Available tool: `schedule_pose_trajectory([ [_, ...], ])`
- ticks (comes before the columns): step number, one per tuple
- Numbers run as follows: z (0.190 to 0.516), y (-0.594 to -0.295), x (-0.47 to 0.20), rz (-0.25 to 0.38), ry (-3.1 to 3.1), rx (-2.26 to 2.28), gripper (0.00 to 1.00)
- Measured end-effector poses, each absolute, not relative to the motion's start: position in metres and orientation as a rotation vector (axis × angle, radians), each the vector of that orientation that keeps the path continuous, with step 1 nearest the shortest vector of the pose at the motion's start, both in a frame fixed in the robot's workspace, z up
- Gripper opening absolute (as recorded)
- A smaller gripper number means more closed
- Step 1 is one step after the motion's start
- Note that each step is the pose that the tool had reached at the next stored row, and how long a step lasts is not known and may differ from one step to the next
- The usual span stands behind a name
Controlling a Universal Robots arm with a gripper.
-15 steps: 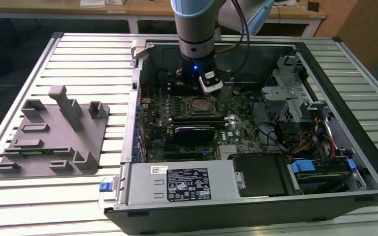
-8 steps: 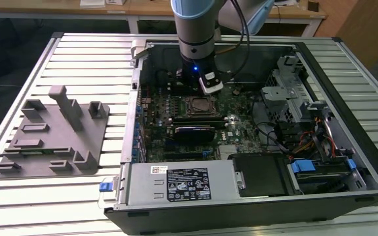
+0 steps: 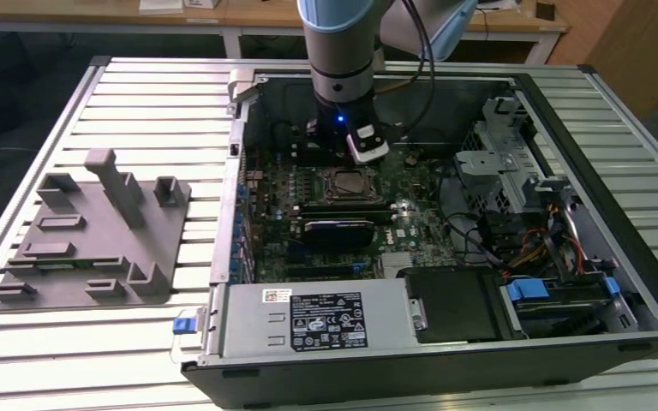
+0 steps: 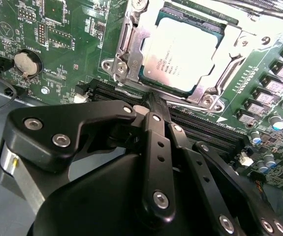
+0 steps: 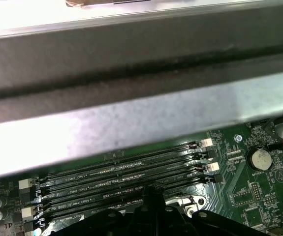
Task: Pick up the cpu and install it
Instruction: 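Install the first cpu locking lever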
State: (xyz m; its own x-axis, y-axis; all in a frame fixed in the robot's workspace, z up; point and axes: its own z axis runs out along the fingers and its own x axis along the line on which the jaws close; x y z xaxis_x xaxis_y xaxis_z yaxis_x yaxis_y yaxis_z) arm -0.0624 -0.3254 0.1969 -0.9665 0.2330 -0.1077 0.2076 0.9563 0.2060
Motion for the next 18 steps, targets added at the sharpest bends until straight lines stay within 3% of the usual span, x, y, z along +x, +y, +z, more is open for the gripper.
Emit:
schedule_pose_trajectory([
  [18, 0.1975, -0.3197, -0.0615, 0.292, 2.977, 0.339, 0.11],
])
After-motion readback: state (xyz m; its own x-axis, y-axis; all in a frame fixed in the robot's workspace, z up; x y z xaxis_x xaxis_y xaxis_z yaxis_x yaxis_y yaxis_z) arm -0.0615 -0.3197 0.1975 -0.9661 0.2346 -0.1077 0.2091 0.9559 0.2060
